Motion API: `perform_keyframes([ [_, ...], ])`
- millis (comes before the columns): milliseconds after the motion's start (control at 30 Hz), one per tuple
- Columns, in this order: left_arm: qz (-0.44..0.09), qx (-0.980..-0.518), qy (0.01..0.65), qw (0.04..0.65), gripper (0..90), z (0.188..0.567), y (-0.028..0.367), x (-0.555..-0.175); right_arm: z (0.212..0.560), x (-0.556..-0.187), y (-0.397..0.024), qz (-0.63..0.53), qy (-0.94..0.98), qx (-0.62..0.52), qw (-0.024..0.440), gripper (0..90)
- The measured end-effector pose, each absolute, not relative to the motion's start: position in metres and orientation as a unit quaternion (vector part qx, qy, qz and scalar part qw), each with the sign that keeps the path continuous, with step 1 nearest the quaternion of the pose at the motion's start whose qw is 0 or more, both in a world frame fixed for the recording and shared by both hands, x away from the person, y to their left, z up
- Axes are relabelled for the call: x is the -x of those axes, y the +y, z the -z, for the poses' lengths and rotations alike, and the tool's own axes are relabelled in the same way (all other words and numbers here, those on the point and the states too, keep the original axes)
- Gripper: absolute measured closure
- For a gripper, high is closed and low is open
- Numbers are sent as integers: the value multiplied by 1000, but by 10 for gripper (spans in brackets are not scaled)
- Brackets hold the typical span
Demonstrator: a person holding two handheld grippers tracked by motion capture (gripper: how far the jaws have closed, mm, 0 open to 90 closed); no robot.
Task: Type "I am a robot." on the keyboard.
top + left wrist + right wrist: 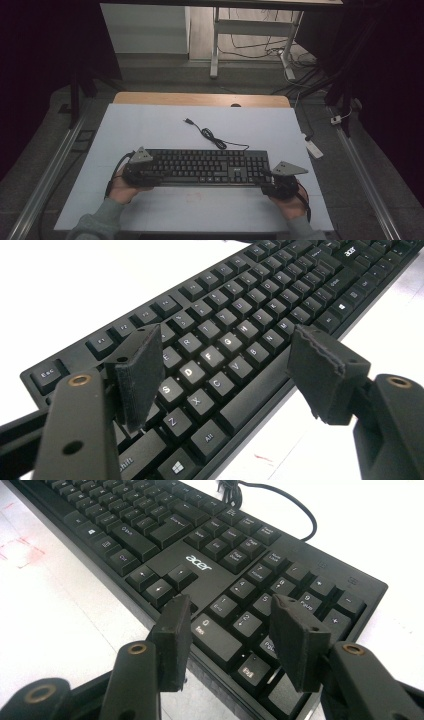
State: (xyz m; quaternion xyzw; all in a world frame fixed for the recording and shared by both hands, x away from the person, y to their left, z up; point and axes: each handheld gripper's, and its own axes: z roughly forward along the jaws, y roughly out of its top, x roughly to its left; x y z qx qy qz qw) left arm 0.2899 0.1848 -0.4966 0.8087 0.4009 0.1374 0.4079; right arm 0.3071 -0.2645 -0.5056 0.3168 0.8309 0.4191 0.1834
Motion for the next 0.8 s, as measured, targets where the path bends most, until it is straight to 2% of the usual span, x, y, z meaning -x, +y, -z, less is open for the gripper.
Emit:
perform_keyframes([
  [400,-145,-805,412,402,320,497,192,-292,507,-308,-263,-414,834,-316,181,513],
  [800,-159,-791,434,401,379,499,205,-295,509,-307,-261,-410,836,-316,182,513],
])
